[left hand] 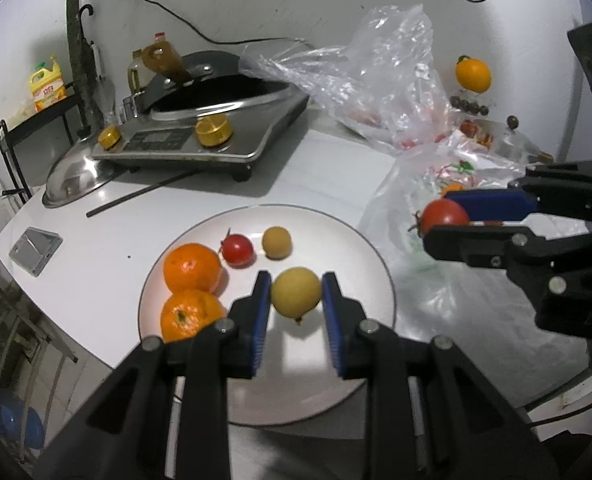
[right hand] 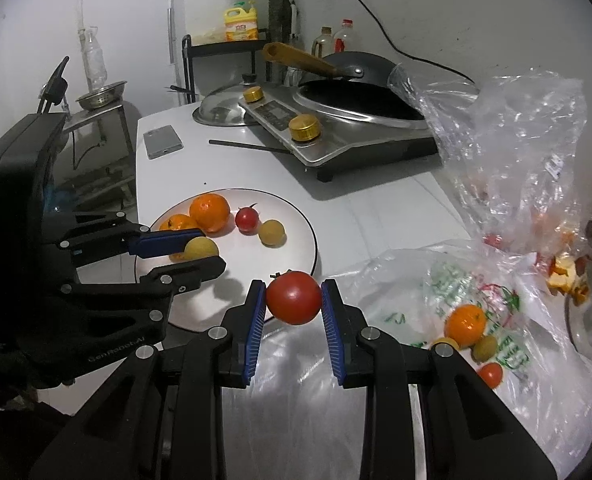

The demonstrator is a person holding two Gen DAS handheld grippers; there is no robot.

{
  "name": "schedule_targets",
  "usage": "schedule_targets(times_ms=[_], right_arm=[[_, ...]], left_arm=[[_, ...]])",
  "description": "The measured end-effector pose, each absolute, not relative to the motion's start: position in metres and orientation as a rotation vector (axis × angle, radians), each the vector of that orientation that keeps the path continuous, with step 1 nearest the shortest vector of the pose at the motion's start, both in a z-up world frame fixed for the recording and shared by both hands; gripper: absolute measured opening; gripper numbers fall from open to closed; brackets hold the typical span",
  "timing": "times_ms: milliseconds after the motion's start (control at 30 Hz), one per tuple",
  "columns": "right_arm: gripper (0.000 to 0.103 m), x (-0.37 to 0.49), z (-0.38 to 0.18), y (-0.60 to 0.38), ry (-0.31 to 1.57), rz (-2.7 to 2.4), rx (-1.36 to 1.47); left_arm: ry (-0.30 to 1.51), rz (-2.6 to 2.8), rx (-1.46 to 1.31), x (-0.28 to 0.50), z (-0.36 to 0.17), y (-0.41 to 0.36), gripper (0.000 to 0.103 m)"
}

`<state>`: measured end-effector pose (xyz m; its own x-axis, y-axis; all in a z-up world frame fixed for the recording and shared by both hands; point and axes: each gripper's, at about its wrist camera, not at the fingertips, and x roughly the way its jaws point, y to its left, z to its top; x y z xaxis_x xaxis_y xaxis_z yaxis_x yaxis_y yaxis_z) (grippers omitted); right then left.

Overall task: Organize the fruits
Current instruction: 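Lower the yellow fruit onto the plate and open the left tool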

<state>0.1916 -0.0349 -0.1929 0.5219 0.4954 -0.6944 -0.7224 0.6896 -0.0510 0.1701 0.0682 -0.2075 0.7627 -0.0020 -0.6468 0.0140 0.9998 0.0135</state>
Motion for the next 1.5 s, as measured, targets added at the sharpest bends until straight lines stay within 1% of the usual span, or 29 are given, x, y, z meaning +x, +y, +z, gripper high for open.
schedule_targets(times_ms=[600,967,1067,1167,1500], right_arm=[[0.030,0.225,-0.210,-0.033,0.737,0.784,-0.308],[0.030,0.234,-0.215,-0.033,0.751,0.774,-0.304],[0.030,0.233,-0.215,-0.034,0.754,0.762,-0.314],[0.030,0.232,-0.213,-0.035,0.751,0.748,-0.322],[0.030,0.222,-0.206,-0.023,0.738,0.733,-0.352]], left_arm=[[0.771,0.071,0.083,0.208,-0.227,0.071,0.026],[0.794,0.106,0.093,0.216,-0.235,0.074,0.027],[0.794,0.106,0.071,0.216,-0.234,0.076,0.028],[0.785,0.107,0.056,0.213,-0.231,0.079,0.032],[0.711,0.086,0.019,0.187,-0.205,0.088,0.032]])
